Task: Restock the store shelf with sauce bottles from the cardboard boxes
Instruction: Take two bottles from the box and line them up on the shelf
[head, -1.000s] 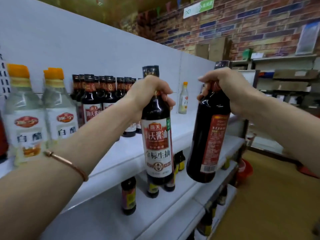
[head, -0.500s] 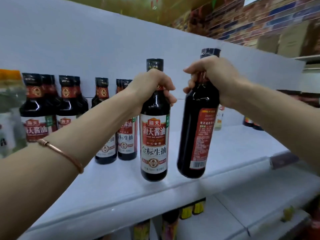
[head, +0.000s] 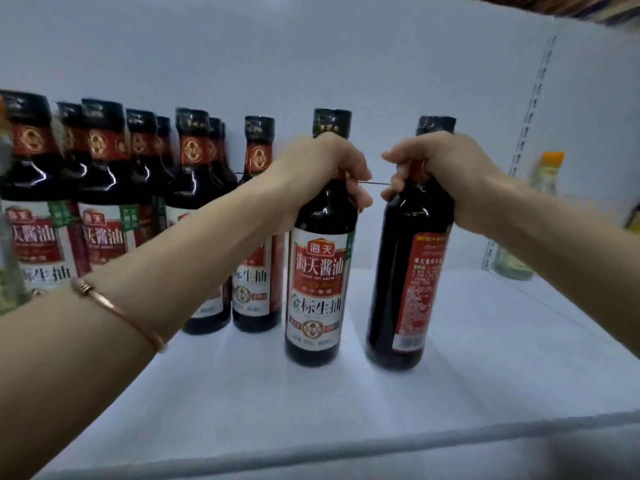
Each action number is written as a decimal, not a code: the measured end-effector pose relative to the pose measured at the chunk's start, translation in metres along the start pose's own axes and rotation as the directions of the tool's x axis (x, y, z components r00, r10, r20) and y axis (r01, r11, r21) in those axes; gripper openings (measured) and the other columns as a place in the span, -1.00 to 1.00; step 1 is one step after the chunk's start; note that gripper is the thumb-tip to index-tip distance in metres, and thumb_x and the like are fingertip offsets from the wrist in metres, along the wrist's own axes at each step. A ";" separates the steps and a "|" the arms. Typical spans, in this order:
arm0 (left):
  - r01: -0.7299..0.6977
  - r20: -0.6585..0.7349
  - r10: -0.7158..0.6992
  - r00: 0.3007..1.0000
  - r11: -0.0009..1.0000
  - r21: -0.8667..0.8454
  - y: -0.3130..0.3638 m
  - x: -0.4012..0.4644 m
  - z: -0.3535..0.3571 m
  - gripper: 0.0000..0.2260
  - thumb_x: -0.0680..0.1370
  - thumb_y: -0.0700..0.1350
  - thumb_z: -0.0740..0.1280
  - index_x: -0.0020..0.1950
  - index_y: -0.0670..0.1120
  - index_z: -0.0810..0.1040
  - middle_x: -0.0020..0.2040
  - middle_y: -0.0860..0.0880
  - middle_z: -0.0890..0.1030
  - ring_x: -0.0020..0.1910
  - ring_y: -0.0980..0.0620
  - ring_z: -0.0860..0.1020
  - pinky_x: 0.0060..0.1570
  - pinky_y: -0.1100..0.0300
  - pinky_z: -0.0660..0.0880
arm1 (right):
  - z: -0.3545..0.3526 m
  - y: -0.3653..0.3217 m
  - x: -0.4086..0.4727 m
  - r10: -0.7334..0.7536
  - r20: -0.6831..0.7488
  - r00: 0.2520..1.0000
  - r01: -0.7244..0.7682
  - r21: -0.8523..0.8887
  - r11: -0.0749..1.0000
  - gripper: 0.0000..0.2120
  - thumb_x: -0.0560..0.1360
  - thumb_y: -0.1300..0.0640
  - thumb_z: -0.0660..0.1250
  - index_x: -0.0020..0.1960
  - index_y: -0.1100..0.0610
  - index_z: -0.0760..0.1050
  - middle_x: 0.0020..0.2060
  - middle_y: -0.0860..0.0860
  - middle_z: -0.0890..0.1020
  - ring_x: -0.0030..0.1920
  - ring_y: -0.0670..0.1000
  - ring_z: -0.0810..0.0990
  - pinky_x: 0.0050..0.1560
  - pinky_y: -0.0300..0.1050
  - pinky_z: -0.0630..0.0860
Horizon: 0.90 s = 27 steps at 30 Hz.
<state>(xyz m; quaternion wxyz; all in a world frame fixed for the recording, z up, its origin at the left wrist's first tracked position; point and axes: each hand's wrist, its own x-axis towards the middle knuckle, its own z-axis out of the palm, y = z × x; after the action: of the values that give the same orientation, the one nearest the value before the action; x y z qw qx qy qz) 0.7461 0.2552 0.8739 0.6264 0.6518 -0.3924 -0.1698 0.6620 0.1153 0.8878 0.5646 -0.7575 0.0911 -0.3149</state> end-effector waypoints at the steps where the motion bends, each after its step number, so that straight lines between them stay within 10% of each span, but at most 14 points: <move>1: 0.000 -0.013 0.000 1.000 1.000 0.019 -0.001 0.002 0.004 -0.81 0.42 -0.23 0.31 -0.40 -0.14 0.45 -0.27 -0.18 0.65 -0.34 -0.05 0.58 -0.19 0.16 0.56 | -0.003 0.005 0.006 0.002 0.032 0.999 -0.002 0.013 1.000 -0.80 0.41 0.22 0.38 -0.36 0.16 0.45 -0.53 0.05 0.54 -0.36 0.11 0.58 -0.11 -0.05 0.59; 7: 0.042 -0.169 -0.035 0.985 0.998 0.042 -0.009 0.024 0.027 -0.76 0.40 -0.19 0.34 -0.50 -0.12 0.56 -0.27 -0.17 0.68 -0.21 -0.20 0.62 0.05 -0.02 0.54 | -0.019 0.029 0.042 -0.021 0.184 0.983 -0.001 0.119 0.993 -0.76 0.42 0.23 0.37 -0.39 0.17 0.42 -0.51 0.08 0.51 -0.39 0.08 0.56 -0.31 -0.18 0.56; 15: -0.219 -0.467 0.317 0.826 0.942 0.253 -0.048 0.001 0.051 -0.81 0.50 0.02 0.39 0.04 -0.01 0.53 -0.05 0.00 0.69 -0.07 0.06 0.67 -0.08 0.18 0.59 | -0.008 0.069 0.052 -0.359 0.058 0.932 0.363 -0.117 0.924 -0.71 0.41 -0.01 0.46 -0.01 0.08 0.42 -0.22 -0.05 0.64 -0.18 -0.03 0.65 -0.08 -0.06 0.57; 20: -0.066 -0.415 0.190 0.890 0.953 0.296 -0.100 -0.032 0.062 -0.25 0.29 0.03 0.52 0.40 0.17 0.24 0.08 0.26 0.59 0.06 0.34 0.57 -0.17 0.47 0.50 | -0.016 0.115 0.020 -0.353 0.106 0.930 0.368 -0.207 0.906 -0.40 0.37 -0.21 0.46 0.30 -0.04 0.32 0.11 -0.05 0.43 0.13 -0.11 0.46 0.09 -0.20 0.41; 27: 0.097 -0.308 0.010 0.951 0.938 0.333 -0.126 -0.041 0.051 -0.32 0.30 -0.03 0.59 0.32 0.07 0.34 0.07 0.16 0.64 0.03 0.28 0.60 0.03 0.33 0.54 | -0.025 0.122 0.017 -0.198 0.173 0.965 0.193 0.046 0.980 -0.46 0.41 -0.08 0.45 0.31 0.05 0.37 0.18 -0.06 0.59 0.07 -0.23 0.59 -0.02 -0.36 0.51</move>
<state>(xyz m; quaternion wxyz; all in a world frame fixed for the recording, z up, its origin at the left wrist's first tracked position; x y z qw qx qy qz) 0.7214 0.2380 0.7351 0.5520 0.7780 -0.2999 -0.0100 0.6876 0.0449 0.7869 0.5477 -0.7794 -0.0391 -0.3016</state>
